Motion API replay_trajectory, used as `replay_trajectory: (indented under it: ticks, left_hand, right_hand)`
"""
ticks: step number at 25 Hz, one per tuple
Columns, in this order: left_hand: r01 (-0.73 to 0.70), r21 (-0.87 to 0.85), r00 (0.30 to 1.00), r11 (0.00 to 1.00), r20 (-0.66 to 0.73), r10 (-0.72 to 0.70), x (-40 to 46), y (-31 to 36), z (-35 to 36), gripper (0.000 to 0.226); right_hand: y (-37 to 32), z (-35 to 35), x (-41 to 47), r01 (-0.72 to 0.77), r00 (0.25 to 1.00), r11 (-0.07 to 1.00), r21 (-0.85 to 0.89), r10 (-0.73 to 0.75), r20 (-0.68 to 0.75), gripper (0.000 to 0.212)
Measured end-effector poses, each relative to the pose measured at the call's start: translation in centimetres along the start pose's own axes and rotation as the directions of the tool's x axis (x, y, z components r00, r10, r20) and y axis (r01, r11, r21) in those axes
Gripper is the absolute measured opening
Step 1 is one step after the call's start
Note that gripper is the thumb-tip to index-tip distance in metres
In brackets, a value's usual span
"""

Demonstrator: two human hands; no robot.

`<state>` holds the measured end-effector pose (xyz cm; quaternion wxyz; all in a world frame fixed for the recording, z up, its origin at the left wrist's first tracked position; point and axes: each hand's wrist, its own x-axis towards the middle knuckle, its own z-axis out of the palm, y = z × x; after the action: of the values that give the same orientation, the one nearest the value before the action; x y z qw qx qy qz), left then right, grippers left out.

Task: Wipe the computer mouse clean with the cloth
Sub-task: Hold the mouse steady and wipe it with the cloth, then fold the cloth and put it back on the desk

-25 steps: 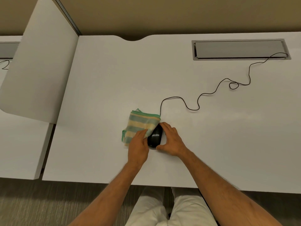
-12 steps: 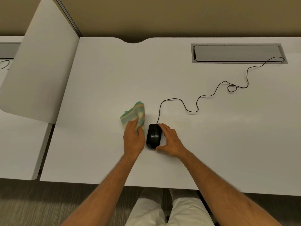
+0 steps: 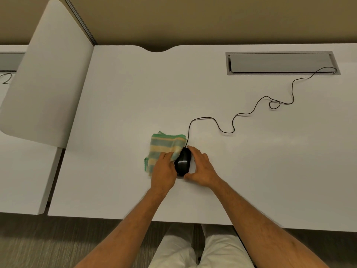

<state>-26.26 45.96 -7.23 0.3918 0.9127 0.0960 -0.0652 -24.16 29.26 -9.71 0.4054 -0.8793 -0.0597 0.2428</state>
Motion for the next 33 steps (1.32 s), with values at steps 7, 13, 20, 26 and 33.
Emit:
replay_trajectory:
  ticks: [7,13,20,26,33]
  left_hand:
    - [0.188,-0.135,0.98,0.973,-0.032,-0.194,-5.4,0.0,1.2,0.016]
    - [0.254,-0.37,0.949,0.894,-0.082,-0.303,-6.3,0.9,0.5,0.018]
    - [-0.132,0.191,0.99,0.973,-0.017,0.138,-3.1,2.3,0.7,0.026]
    - [-0.049,0.272,0.992,0.961,0.125,0.015,-4.4,2.8,1.1,0.024]
    - [-0.04,0.069,0.996,0.997,0.082,0.034,-3.9,5.1,-7.4,0.019]
  right_hand:
    - [0.4,-0.1,0.2,-0.031,0.999,0.999,0.043,0.03,0.02,0.112]
    - [0.3,0.0,0.1,-0.032,0.999,0.999,0.031,0.031,0.013,0.115]
    - [0.5,0.4,0.6,-0.056,0.998,0.998,0.027,0.057,-0.025,0.085]
    - [0.4,0.1,0.4,-0.037,0.999,0.999,0.032,0.038,-0.004,0.106]
    - [-0.9,-2.5,-1.3,-0.1,0.994,0.981,0.167,0.093,0.049,0.122]
